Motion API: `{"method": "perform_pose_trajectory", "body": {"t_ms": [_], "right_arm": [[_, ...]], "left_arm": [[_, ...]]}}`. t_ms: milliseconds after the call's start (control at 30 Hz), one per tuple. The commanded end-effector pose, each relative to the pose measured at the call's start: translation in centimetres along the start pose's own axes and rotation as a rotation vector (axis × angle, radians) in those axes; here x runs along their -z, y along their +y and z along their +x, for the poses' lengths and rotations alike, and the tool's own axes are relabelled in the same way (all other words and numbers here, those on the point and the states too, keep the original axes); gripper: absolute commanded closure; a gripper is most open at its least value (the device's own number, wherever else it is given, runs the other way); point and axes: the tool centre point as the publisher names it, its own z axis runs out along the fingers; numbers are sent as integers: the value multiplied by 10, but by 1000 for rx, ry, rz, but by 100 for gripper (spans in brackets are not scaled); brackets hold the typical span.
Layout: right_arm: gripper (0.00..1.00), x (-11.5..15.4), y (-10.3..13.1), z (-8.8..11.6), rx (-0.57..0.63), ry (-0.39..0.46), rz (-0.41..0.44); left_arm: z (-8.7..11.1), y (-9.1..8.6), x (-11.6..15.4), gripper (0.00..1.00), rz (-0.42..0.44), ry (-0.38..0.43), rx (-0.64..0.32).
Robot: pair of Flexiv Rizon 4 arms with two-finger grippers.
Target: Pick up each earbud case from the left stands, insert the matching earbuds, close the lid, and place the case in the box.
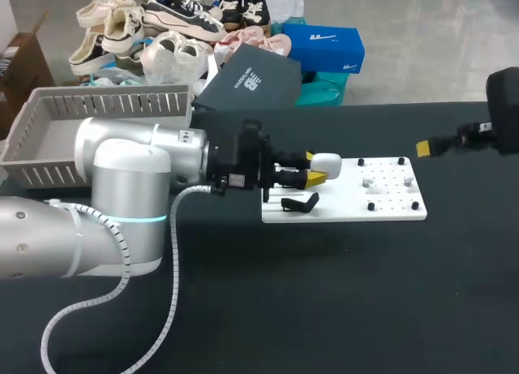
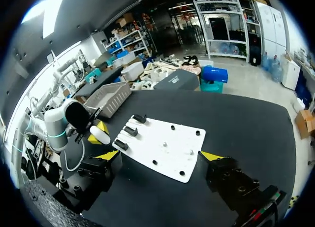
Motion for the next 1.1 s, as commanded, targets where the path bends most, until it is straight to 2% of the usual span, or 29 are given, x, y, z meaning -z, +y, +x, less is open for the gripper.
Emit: {"method": "perform_pose_trajectory", "body": {"t_ms": [33, 300, 500, 800, 1100], "right_arm": [[0, 14, 20, 8, 48, 9, -22], [0, 9, 53, 14, 136, 52, -95], [0, -8, 71, 14, 182, 86, -114], [0, -30, 84, 12, 187, 105, -127], [0, -52, 96, 10, 200, 127, -99]], "left_arm": [[2, 6, -4, 100, 13, -1, 0], [3, 10, -6, 100, 21, -3, -1], [3, 10, -6, 100, 21, -3, -1], [3, 10, -6, 100, 21, -3, -1], [3, 10, -6, 100, 21, -3, -1]]}}
